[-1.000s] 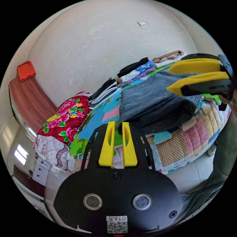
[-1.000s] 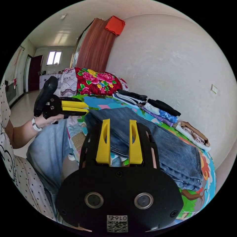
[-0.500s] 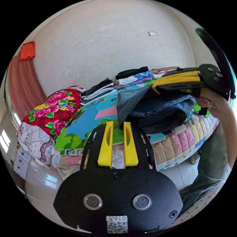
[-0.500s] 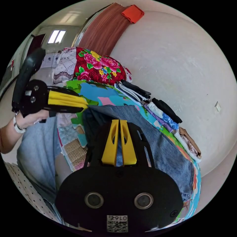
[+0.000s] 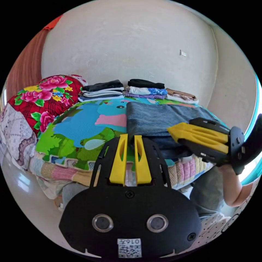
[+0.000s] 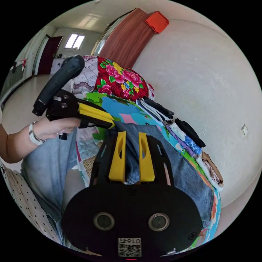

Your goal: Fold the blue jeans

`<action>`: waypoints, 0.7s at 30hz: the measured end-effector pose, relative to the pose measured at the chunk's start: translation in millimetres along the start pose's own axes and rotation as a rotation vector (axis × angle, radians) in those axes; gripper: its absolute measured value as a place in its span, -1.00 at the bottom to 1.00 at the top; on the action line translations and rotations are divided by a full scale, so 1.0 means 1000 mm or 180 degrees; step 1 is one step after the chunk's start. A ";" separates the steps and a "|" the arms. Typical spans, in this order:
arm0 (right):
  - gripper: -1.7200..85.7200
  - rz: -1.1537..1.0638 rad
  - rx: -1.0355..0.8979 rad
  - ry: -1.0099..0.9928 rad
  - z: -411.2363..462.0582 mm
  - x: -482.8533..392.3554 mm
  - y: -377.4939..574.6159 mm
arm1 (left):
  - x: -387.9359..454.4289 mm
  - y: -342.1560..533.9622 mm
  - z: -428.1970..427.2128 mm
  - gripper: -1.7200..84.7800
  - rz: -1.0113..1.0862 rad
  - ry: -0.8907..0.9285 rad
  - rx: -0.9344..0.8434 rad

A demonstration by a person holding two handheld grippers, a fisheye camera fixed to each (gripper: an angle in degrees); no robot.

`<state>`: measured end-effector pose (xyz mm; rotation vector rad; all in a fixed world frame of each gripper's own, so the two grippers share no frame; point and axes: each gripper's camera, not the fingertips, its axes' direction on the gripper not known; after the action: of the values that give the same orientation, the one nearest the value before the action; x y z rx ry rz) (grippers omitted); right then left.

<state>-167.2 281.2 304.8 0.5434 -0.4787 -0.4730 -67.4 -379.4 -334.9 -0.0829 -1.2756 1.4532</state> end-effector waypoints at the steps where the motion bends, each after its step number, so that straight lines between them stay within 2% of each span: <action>1: -0.88 -0.0090 0.0127 -0.0054 0.001 -0.010 0.003 | -0.007 -0.001 0.000 -0.87 -0.0054 0.0091 -0.0008; 3: -0.93 -0.0166 0.0097 -0.0193 0.012 -0.022 0.004 | -0.030 -0.003 -0.002 -0.89 -0.0201 0.0371 -0.0008; 5: -0.95 -0.0140 -0.0161 -0.0383 0.041 -0.029 0.005 | -0.037 -0.005 -0.002 -0.91 -0.0194 0.0408 -0.0015; 7: -0.96 -0.0079 -0.0271 -0.0458 0.061 -0.030 0.008 | -0.036 -0.008 -0.004 -0.93 -0.0106 0.0297 -0.0008; 10: -0.96 0.0127 -0.0402 -0.0117 0.088 -0.029 0.012 | -0.025 -0.011 -0.008 -0.96 0.0082 -0.0051 0.0062; 12: -0.96 0.0097 -0.0755 -0.0294 0.110 -0.032 0.017 | -0.021 -0.014 -0.008 -0.97 0.0131 -0.0242 0.0064; 17: -0.96 0.0341 -0.0744 -0.0569 0.112 -0.012 0.041 | -0.047 -0.025 -0.006 -0.98 -0.0041 0.0001 -0.0065; 21: -0.96 0.0477 -0.0747 -0.0834 0.114 0.006 0.054 | -0.053 -0.031 -0.008 -0.97 0.0103 0.0012 -0.0102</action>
<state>-208.4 276.0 423.9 0.2178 -0.6991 -0.4511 -23.1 -421.0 -346.8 -0.1282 -1.2999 1.4595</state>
